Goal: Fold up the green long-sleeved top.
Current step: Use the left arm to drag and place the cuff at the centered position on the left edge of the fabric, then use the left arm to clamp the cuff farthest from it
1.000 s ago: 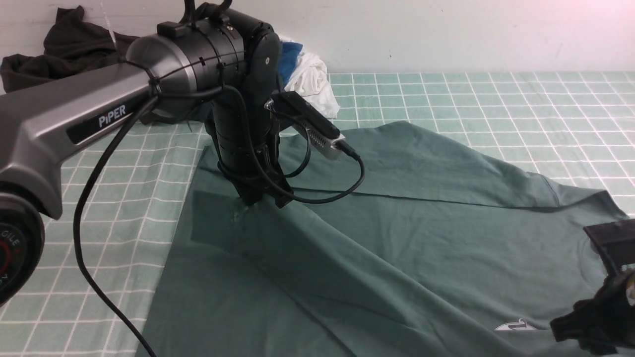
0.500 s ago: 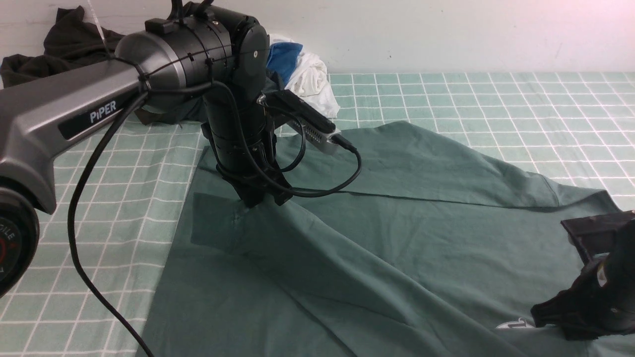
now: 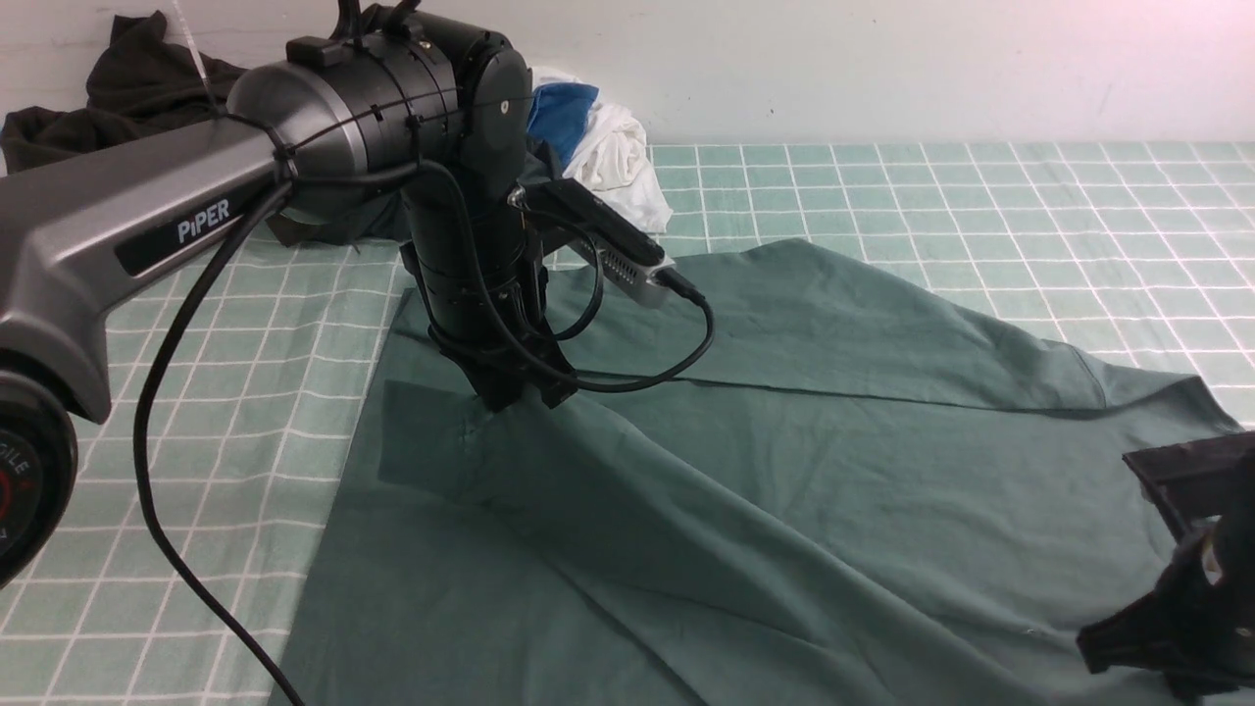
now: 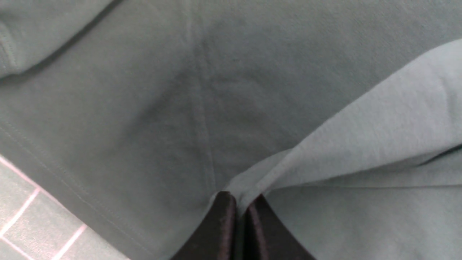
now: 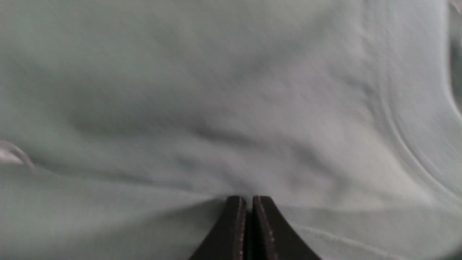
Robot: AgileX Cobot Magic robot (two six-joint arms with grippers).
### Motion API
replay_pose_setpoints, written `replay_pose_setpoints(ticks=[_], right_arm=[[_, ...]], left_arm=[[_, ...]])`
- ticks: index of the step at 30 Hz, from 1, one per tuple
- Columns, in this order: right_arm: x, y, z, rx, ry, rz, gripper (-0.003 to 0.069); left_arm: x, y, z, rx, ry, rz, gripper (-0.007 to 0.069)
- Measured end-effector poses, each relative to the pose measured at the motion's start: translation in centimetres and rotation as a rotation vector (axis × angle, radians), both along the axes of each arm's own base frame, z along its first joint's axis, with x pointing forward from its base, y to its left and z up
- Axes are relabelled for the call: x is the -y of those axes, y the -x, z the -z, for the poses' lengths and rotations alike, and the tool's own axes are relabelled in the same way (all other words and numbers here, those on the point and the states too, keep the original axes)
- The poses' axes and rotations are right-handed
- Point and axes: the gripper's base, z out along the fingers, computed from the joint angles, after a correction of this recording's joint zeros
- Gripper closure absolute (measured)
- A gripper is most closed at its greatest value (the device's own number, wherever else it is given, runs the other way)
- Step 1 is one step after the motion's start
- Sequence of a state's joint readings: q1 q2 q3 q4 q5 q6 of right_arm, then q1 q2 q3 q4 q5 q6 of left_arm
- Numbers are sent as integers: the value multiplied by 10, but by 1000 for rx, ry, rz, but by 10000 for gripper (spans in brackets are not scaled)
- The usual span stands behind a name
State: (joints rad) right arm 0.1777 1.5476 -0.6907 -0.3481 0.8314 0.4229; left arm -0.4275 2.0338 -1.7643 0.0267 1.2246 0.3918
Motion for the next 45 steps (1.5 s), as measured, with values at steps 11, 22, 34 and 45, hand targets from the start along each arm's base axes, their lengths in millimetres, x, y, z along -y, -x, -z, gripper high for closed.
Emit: replay_pose_setpoints(ticks=[11,22,34,45], right_arm=[[13,11,-30,87,99,64,656],[14,-1,-45,191,121,89,379],[4,-19,-81,336,14,60,298],[-1,-19,-79,312,-26,3,295]], left_arm=[[6,-11,11,65,43,1,578],[-1,-35,0,216,18,-197,194],[-89,-93,33,247,141,-543,90],[-89,-131,92,430,277,-552,90]])
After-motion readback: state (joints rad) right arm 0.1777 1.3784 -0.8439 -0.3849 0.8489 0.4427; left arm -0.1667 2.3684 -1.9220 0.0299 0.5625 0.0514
